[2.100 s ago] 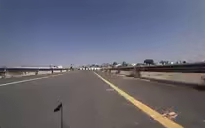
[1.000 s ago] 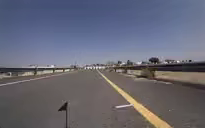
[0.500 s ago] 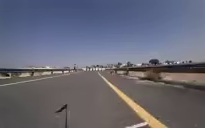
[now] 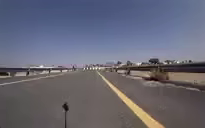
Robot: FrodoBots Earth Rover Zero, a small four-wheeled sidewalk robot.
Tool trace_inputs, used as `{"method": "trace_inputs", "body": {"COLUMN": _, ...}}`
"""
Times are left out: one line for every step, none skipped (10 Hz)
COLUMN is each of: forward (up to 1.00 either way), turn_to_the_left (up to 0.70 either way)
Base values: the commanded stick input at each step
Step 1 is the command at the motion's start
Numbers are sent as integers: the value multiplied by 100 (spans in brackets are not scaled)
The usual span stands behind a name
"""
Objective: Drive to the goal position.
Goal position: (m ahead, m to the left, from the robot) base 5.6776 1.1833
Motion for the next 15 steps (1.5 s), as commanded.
{"method": "trace_inputs", "body": {"forward": 100, "turn_to_the_left": 0}}
{"method": "trace_inputs", "body": {"forward": 100, "turn_to_the_left": 0}}
{"method": "trace_inputs", "body": {"forward": 100, "turn_to_the_left": 0}}
{"method": "trace_inputs", "body": {"forward": 100, "turn_to_the_left": 0}}
{"method": "trace_inputs", "body": {"forward": 100, "turn_to_the_left": 0}}
{"method": "trace_inputs", "body": {"forward": 100, "turn_to_the_left": 0}}
{"method": "trace_inputs", "body": {"forward": 100, "turn_to_the_left": 0}}
{"method": "trace_inputs", "body": {"forward": 100, "turn_to_the_left": 0}}
{"method": "trace_inputs", "body": {"forward": 100, "turn_to_the_left": 0}}
{"method": "trace_inputs", "body": {"forward": 100, "turn_to_the_left": 0}}
{"method": "trace_inputs", "body": {"forward": 100, "turn_to_the_left": 0}}
{"method": "trace_inputs", "body": {"forward": 100, "turn_to_the_left": 0}}
{"method": "trace_inputs", "body": {"forward": 100, "turn_to_the_left": 0}}
{"method": "trace_inputs", "body": {"forward": 100, "turn_to_the_left": 0}}
{"method": "trace_inputs", "body": {"forward": 100, "turn_to_the_left": 0}}
